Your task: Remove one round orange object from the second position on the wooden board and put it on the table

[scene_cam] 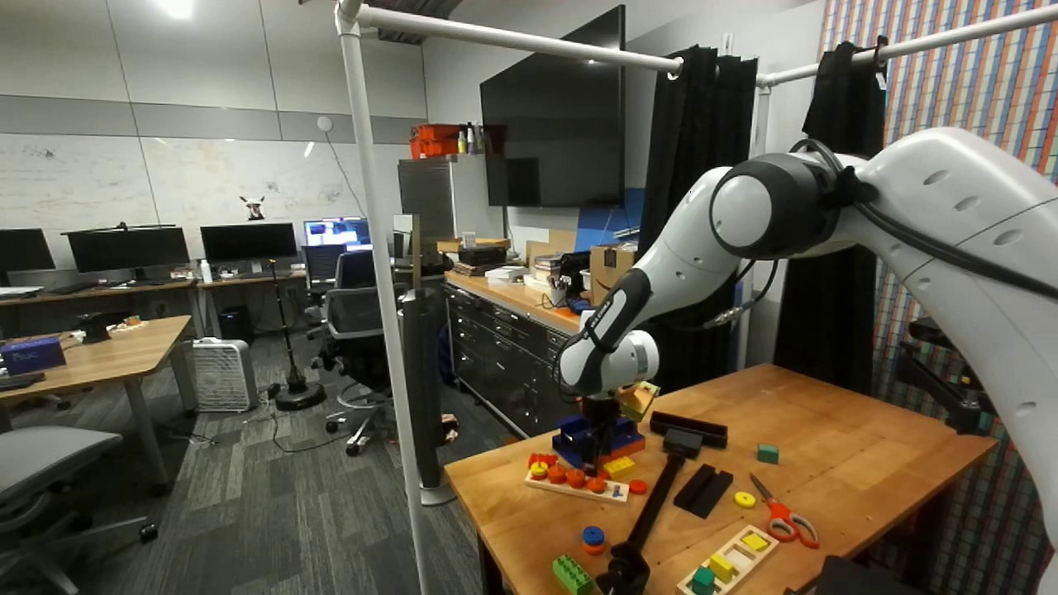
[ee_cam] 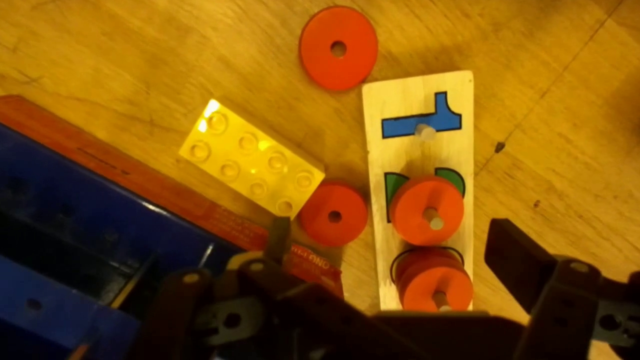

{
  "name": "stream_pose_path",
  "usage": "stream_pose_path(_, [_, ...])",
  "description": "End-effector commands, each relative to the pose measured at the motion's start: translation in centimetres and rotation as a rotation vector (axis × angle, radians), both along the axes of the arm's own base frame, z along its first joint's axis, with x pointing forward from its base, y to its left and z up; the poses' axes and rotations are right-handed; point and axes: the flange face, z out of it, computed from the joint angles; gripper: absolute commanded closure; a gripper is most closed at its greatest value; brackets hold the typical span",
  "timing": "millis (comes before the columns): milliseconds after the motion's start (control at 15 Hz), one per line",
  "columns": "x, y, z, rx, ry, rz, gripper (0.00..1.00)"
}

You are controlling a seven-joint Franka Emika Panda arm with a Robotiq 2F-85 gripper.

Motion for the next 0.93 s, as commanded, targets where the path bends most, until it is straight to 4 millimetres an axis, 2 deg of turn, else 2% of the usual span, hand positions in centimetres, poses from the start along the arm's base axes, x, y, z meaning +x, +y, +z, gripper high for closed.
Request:
stream_pose_path(0, [0.1,0.0,-0.2,0.015,-0.028,-0.003,0.00])
stream_pose_path(867, [-1.2,0.8,-1.4,0.063,-0.002,-0.017,0.00])
